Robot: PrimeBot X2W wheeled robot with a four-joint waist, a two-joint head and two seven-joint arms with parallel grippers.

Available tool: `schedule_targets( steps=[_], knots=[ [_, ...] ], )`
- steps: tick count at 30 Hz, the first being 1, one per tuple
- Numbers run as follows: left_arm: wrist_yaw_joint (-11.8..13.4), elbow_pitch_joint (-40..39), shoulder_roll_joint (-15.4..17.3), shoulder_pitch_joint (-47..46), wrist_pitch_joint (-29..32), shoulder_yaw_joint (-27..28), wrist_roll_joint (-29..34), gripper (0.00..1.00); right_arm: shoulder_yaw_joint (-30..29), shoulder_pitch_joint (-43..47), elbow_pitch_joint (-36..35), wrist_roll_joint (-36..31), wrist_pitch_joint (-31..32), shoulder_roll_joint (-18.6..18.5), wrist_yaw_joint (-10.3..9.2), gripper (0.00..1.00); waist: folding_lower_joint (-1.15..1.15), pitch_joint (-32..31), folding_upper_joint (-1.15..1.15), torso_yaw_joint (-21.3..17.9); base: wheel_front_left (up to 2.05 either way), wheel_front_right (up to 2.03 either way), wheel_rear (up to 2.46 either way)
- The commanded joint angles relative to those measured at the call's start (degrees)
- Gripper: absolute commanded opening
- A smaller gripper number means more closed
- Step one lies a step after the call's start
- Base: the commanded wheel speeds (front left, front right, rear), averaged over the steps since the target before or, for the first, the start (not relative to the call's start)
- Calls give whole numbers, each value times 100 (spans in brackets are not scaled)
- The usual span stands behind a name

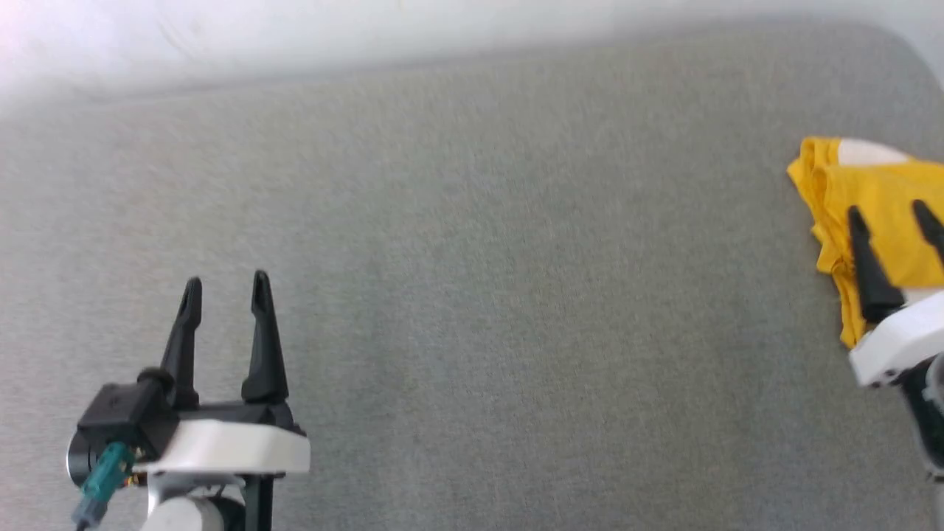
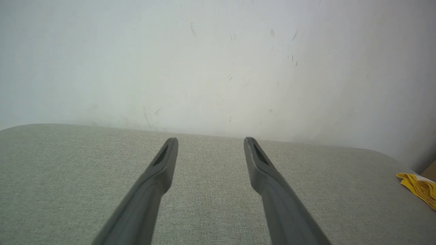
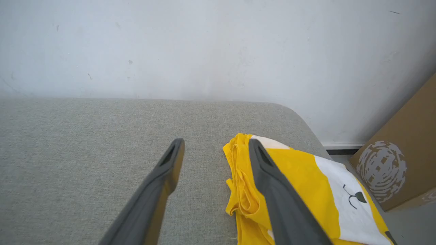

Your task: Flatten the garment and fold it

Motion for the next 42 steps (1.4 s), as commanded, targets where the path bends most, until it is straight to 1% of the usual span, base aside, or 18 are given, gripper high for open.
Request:
schedule_targets(
  steps=[1,5,11,14,18,23,27,33,42],
  knots=[
    [-9,29,-20,119,-59,14,-35,100,47,126,-155,-30,-59,85,-11,100,2,-531,0,223,0,0,0],
    [-37,87,-56,318,-88,5,-75,100,101,453,-598,-226,-198,364,-11,100,2,-779,0,343,0,0,0],
    [-83,281,-113,579,-110,-133,-56,100,17,1132,-1138,-790,-452,870,-11,100,2,-1106,0,542,0,0,0],
    [-91,392,-149,701,-121,-181,-54,100,16,1452,-1271,-995,-590,1034,-11,100,2,-1204,0,604,0,0,0],
    [-161,592,-189,828,-139,-263,-16,100,-30,1843,-1264,-1243,-847,1184,-11,100,2,-1350,0,662,0,0,0],
    [-319,800,-248,1057,-159,-327,-10,100,-63,2275,-980,-1289,-1171,1270,-11,100,2,-1606,0,694,0,0,0],
    [-427,909,-272,1219,-167,-334,5,100,2,2449,-700,-1072,-1348,1278,-11,100,2,-1707,0,682,0,0,0],
    [-558,1093,-336,1320,-172,-323,35,100,32,2480,-397,-906,-1521,1279,-11,100,2,-1755,0,659,0,0,0],
    [-700,1222,-492,1327,-173,-209,106,100,-26,2445,-172,-846,-1600,1280,-11,100,2,-1732,0,664,0,0,0]
  ],
)
